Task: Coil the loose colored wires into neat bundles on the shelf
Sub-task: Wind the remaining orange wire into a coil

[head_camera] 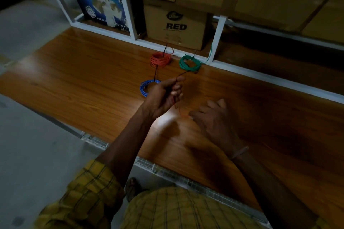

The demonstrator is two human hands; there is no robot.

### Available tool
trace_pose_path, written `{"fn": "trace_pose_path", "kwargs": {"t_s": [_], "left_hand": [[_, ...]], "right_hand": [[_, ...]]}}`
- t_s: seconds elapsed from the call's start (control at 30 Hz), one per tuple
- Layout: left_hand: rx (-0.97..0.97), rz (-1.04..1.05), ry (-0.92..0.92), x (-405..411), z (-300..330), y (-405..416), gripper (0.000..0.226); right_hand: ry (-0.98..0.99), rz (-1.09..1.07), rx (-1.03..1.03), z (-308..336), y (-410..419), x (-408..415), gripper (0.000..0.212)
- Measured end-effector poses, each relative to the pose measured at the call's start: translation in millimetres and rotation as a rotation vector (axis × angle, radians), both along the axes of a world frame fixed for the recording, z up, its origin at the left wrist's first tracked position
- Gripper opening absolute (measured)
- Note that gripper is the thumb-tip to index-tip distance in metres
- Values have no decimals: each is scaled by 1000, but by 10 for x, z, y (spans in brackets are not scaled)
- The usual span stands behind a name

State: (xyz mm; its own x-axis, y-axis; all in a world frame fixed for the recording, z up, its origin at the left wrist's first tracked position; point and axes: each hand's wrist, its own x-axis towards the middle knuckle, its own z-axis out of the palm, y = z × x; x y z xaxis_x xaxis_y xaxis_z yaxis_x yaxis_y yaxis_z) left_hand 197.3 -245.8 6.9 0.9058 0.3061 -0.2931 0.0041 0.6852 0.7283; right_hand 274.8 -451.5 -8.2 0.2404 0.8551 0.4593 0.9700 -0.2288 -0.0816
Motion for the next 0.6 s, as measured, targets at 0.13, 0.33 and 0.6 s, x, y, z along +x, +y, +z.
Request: {"fn": "trace_pose_path", "kwargs": {"t_s": [0.13,0.33,0.6], "left_hand": [[-9,-41,-108,13,46,-23,27],[243,87,13,53,31,-25,21],[607,-32,101,36,-10,-119,42]], "right_hand": [[3,-20,28,75,20,7,16],[165,50,35,49,80,42,27],[711,107,208,149,157,37,9]]}}
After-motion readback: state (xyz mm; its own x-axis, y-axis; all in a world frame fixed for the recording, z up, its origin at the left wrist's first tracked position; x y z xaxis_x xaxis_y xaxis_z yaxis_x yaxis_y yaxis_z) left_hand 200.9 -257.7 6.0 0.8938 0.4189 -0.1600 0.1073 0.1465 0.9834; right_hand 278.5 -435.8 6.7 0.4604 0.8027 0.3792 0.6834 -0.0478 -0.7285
